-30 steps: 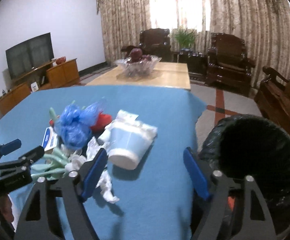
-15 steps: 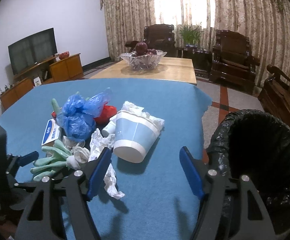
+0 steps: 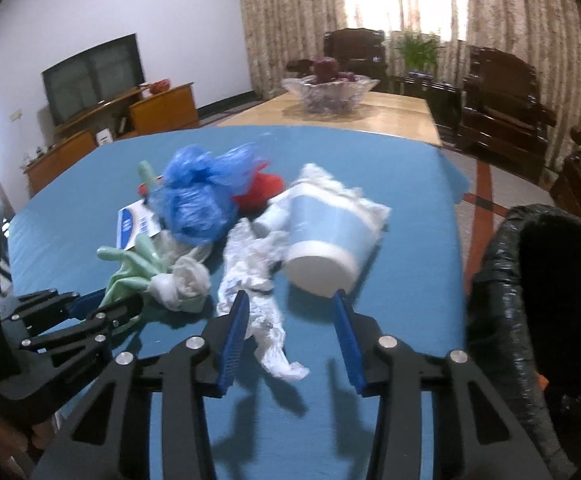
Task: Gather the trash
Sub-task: 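Grasp the white tissue with the right gripper while the left gripper grasps the green gloves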
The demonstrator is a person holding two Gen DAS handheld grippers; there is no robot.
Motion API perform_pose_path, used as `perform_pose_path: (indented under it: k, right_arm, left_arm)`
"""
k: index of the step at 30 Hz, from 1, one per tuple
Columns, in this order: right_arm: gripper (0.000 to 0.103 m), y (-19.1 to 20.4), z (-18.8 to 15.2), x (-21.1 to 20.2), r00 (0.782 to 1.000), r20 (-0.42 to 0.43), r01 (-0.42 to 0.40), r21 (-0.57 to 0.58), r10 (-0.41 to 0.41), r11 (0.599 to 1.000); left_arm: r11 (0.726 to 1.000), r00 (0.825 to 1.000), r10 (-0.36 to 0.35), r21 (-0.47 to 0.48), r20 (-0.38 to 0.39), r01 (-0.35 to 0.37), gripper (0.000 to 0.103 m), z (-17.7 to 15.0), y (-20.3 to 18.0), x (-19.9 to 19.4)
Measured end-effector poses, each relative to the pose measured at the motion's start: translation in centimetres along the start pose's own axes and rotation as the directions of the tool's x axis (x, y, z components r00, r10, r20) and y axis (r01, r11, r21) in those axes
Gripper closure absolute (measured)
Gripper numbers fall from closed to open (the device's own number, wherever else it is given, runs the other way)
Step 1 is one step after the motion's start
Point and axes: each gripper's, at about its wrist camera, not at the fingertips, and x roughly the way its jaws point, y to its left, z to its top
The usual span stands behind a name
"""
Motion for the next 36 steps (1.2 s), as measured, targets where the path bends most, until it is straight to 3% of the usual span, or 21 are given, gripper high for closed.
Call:
perform_pose_path:
  k: [3, 7, 11, 20, 24, 26, 36]
  right_arm:
    - [0.061, 0.9, -0.3, 0.9, 1.000, -0.024, -0.014, -0.029, 0.013, 0.999]
    - [0.072, 1.2, -0.7, 2.1, 0.998, -0.063, -0.032, -0.035, 0.030, 0.999]
    - [0.072, 1.8, -0.8, 1.9, 0.995, -0.068, -0.072, -0.045, 0.069, 0.996]
    - [0.070, 2.7, -1.0, 3.0, 0.993, -0.097, -0.079, -0.059, 0.073, 0.995]
    - [0.088, 3.3, -1.4, 3.1, 0.991, -0.113, -0.086, -0.080, 0.077, 0.993]
    - [0.093, 3.4, -1.4, 2.8, 0.990, -0.113, -0.094, -0.083, 0.084, 0.992]
    - [0.094, 3.1, 1.0, -2.7, 0.994, 0.005, -0.108, -0.074, 0.109, 0.991]
  left_arm:
    - [1.000, 1.000, -0.008, 0.001, 0.001, 0.008, 0.086, -0.2, -0.1, -0.5]
    - [1.000, 1.000, -0.007, -0.007, 0.003, 0.007, 0.086, -0.1, -0.1, -0.9]
    - [1.000, 1.000, 0.015, -0.017, 0.005, -0.015, 0.087, 0.0, 0.2, -0.8]
    - [0.998, 0.999, 0.049, -0.038, 0.011, -0.049, 0.087, -0.1, 1.6, -1.2]
    - [0.998, 0.999, 0.051, -0.043, 0.008, -0.051, 0.087, -0.4, 1.8, -1.1]
    - [0.998, 0.999, 0.050, -0.046, 0.008, -0.050, 0.088, -0.4, 1.8, -1.2]
    - [0.996, 0.996, 0.063, -0.069, 0.070, -0.058, 0.089, 1.3, 2.0, -4.4]
